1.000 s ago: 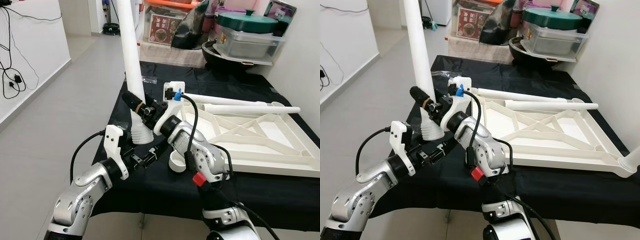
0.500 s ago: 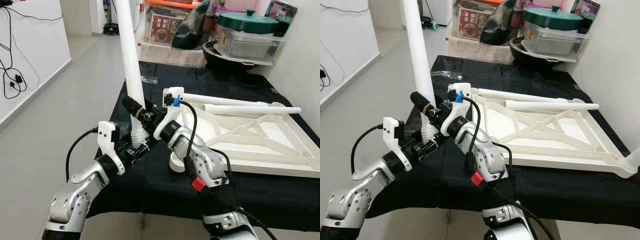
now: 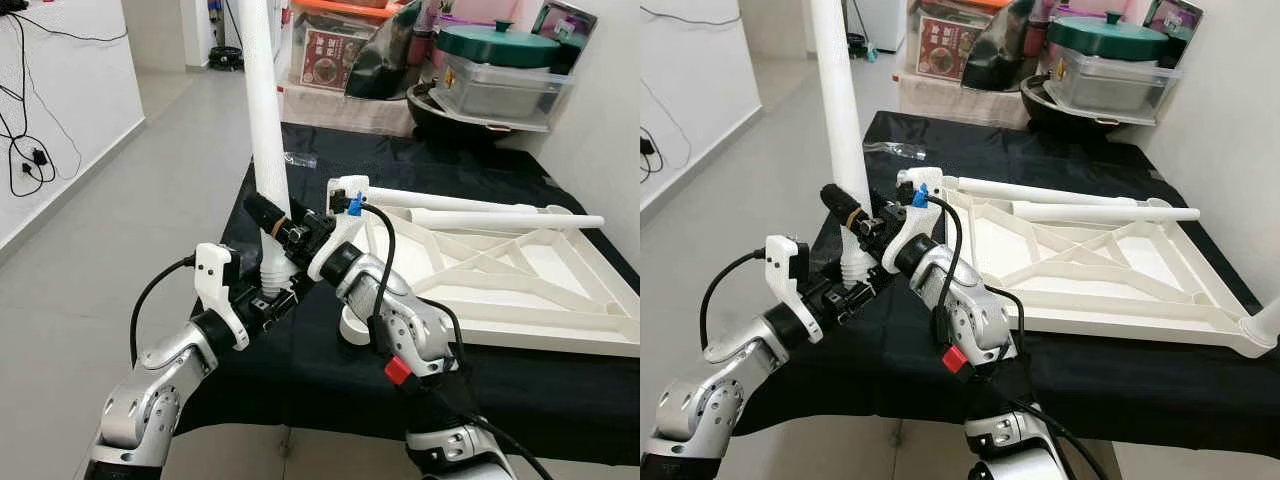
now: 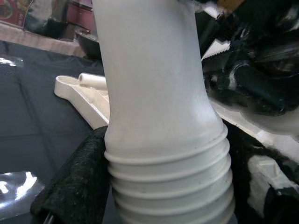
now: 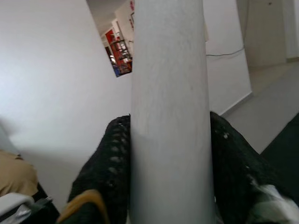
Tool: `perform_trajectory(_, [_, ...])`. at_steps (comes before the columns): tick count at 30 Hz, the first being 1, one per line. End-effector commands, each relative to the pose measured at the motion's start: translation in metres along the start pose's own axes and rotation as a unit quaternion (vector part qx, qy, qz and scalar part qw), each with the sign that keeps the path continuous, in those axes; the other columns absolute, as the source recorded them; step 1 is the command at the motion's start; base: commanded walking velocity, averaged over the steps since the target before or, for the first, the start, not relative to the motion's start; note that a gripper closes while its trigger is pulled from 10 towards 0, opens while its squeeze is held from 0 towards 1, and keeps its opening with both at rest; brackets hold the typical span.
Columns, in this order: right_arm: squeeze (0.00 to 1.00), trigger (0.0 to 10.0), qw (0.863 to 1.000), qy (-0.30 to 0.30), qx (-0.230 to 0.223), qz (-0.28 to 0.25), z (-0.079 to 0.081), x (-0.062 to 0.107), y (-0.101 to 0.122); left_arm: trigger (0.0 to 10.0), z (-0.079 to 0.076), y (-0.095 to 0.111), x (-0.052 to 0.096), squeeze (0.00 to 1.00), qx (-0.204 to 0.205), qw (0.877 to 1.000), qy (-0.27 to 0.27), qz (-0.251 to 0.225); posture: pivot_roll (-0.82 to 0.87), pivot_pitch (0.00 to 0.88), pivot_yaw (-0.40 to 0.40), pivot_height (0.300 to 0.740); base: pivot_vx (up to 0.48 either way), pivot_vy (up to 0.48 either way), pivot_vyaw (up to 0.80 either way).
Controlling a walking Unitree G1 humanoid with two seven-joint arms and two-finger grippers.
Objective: Building children table
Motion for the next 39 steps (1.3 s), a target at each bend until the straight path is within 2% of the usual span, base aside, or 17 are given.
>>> perform_trajectory(1, [1.00, 10.0, 1.000, -0.014, 0.002, 0.017, -0.006, 0.002, -0.004, 10.0, -0.008, -0.003, -0.002, 0.00, -0.033, 0.999, -0.024, 0.015, 0.05, 0.000, -0.100, 0.740, 0.000, 0.000, 0.00])
perform_trajectory(5, [1.00, 10.0, 0.999, -0.021, 0.028, 0.042, -0.014, 0.003, 0.003, 10.0, -0.010, -0.008, 0.002, 0.00, -0.068, 0.996, -0.039, 0.036, 0.05, 0.000, -0.101, 0.740, 0.000, 0.000, 0.00])
perform_trajectory(8, [1.00, 10.0, 0.998, -0.026, 0.037, 0.050, -0.017, 0.004, 0.006, 10.0, -0.011, -0.010, 0.003, 0.00, -0.080, 0.995, -0.049, 0.046, 0.05, 0.000, -0.103, 0.740, 0.000, 0.000, 0.00])
perform_trajectory(9, [1.00, 10.0, 0.997, -0.040, 0.045, 0.058, -0.024, 0.004, 0.018, 10.0, -0.016, -0.015, 0.009, 0.00, -0.094, 0.991, -0.071, 0.064, 0.05, 0.000, -0.103, 0.740, 0.000, 0.000, 0.00])
perform_trajectory(13, [1.00, 10.0, 0.996, -0.057, 0.034, 0.059, -0.031, 0.004, 0.030, 10.0, -0.020, -0.019, 0.016, 0.00, -0.109, 0.987, -0.088, 0.076, 0.05, 0.000, -0.103, 0.740, 0.000, 0.000, 0.00])
perform_trajectory(15, [1.00, 10.0, 0.994, -0.088, 0.007, 0.072, -0.042, 0.005, 0.039, 10.0, -0.020, -0.024, 0.023, 0.00, -0.130, 0.982, -0.097, 0.093, 0.05, 0.000, -0.103, 0.740, 0.000, 0.000, 0.00])
perform_trajectory(16, [0.77, 10.0, 0.992, -0.100, -0.003, 0.076, -0.046, 0.005, 0.042, 10.0, -0.020, -0.026, 0.025, 0.00, -0.137, 0.981, -0.098, 0.099, 0.05, 0.000, -0.103, 0.740, 0.000, 0.000, 0.00])
perform_trajectory(17, [0.77, 10.0, 0.992, -0.100, -0.003, 0.076, -0.046, 0.005, 0.042, 10.0, -0.020, -0.026, 0.025, 0.00, -0.137, 0.981, -0.098, 0.099, 0.05, 0.000, -0.103, 0.740, 0.000, 0.000, 0.00])
perform_trajectory(18, [0.00, 10.0, 0.990, -0.113, -0.023, 0.086, -0.050, 0.006, 0.042, 10.0, -0.020, -0.027, 0.029, 0.00, -0.144, 0.979, -0.103, 0.105, 0.06, 0.000, -0.107, 0.740, 0.000, 0.000, 0.00])
perform_trajectory(20, [0.00, 10.0, 0.988, -0.117, -0.037, 0.089, -0.051, 0.006, 0.042, 10.0, -0.019, -0.028, 0.031, 0.00, -0.149, 0.977, -0.104, 0.108, 0.06, 0.000, -0.108, 0.740, 0.000, 0.000, 0.00])
perform_trajectory(21, [0.00, 10.0, 0.986, -0.113, -0.070, 0.105, -0.049, 0.007, 0.037, 10.0, -0.017, -0.030, 0.034, 0.00, -0.158, 0.975, -0.104, 0.115, 0.06, 0.000, -0.109, 0.740, 0.000, 0.000, 0.00])
perform_trajectory(23, [0.00, 10.0, 0.986, -0.113, -0.070, 0.105, -0.049, 0.007, 0.037, 10.0, -0.017, -0.030, 0.034, 0.00, -0.158, 0.975, -0.104, 0.115, 0.06, 0.000, -0.109, 0.740, 0.000, 0.000, 0.00])
perform_trajectory(24, [0.00, 4.4, 0.982, -0.107, -0.098, 0.121, -0.046, 0.007, 0.031, 10.0, -0.015, -0.031, 0.036, 0.00, -0.165, 0.974, -0.103, 0.120, 0.06, 0.000, -0.110, 0.740, 0.000, 0.000, 0.00])
perform_trajectory(25, [0.00, 0.0, 0.978, -0.102, -0.121, 0.137, -0.043, 0.008, 0.023, 10.0, -0.014, -0.032, 0.037, 0.00, -0.170, 0.972, -0.101, 0.123, 0.06, 0.000, -0.110, 0.740, 0.000, 0.000, 0.00])
perform_trajectory(31, [0.00, 0.0, 0.965, -0.101, -0.187, 0.156, -0.032, 0.011, 0.006, 10.0, -0.013, -0.035, 0.035, 0.00, -0.179, 0.971, -0.097, 0.126, 0.05, 0.000, -0.104, 0.740, 0.000, 0.000, 0.00])
perform_trajectory(33, [0.00, 0.0, 0.964, -0.101, -0.192, 0.156, -0.031, 0.011, 0.006, 10.0, -0.013, -0.036, 0.035, 0.00, -0.179, 0.971, -0.097, 0.125, 0.05, 0.000, -0.104, 0.740, 0.000, 0.000, 0.00])
perform_trajectory(39, [0.00, 0.0, 0.962, -0.142, -0.205, 0.111, -0.042, 0.010, 0.012, 10.0, -0.016, -0.036, 0.032, 0.00, -0.176, 0.972, -0.102, 0.120, 0.04, 0.000, -0.099, 0.740, 0.000, 0.000, 0.00])
Point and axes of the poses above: a point about 5 cm out from each wrist's last joint towards the gripper, its own x axis pointing back from the gripper into the wrist, its own y axis along the axis of the wrist's last joint, z = x × y, the point moved 4 cm from there along -x, pointing out of the wrist towards the gripper, and after that the axes turned 15 degrees about -x, right-handed, at the moved point
